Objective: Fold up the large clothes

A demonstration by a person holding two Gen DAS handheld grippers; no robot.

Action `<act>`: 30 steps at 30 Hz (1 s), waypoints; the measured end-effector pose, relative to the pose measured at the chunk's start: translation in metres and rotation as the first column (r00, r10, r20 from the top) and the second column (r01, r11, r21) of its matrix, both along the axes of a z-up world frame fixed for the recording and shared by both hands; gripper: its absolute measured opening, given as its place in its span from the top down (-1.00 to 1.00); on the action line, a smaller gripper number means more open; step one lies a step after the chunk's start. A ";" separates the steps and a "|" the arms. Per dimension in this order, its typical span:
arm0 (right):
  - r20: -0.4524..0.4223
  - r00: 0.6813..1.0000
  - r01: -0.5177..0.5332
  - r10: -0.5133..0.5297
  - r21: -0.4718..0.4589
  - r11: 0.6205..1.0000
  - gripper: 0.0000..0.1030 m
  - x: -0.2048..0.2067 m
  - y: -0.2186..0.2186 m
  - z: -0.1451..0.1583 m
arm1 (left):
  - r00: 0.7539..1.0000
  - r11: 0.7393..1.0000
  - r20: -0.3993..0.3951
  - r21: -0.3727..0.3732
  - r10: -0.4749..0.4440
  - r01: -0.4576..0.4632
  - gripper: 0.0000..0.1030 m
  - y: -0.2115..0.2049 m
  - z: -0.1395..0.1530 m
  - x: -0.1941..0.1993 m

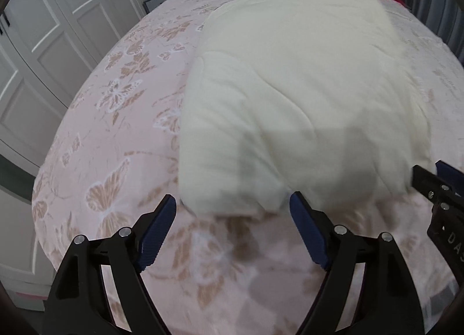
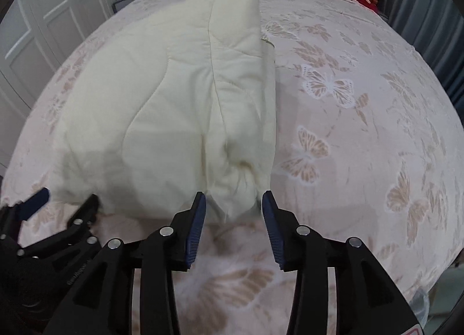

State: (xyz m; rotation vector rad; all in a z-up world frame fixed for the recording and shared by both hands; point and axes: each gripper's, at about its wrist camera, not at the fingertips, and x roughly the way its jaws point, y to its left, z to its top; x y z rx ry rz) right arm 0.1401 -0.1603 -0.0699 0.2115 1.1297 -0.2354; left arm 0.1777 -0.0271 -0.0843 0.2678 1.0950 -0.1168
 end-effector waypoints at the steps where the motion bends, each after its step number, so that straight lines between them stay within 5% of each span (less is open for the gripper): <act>1: 0.004 1.000 -0.003 0.003 -0.002 1.000 0.19 -0.005 0.001 0.003 | 1.000 1.000 0.005 -0.003 -0.003 0.003 -0.52 0.000 0.003 -0.004; 13: 0.112 0.993 -0.040 0.041 -0.016 0.999 0.04 -0.073 0.022 0.047 | 0.995 0.999 0.087 0.014 -0.044 0.043 -0.54 0.000 0.041 -0.061; 30: 0.108 0.993 -0.042 0.043 -0.009 0.999 0.03 -0.113 0.036 0.039 | 0.997 1.000 0.071 0.009 -0.008 0.008 -0.54 0.014 0.037 -0.106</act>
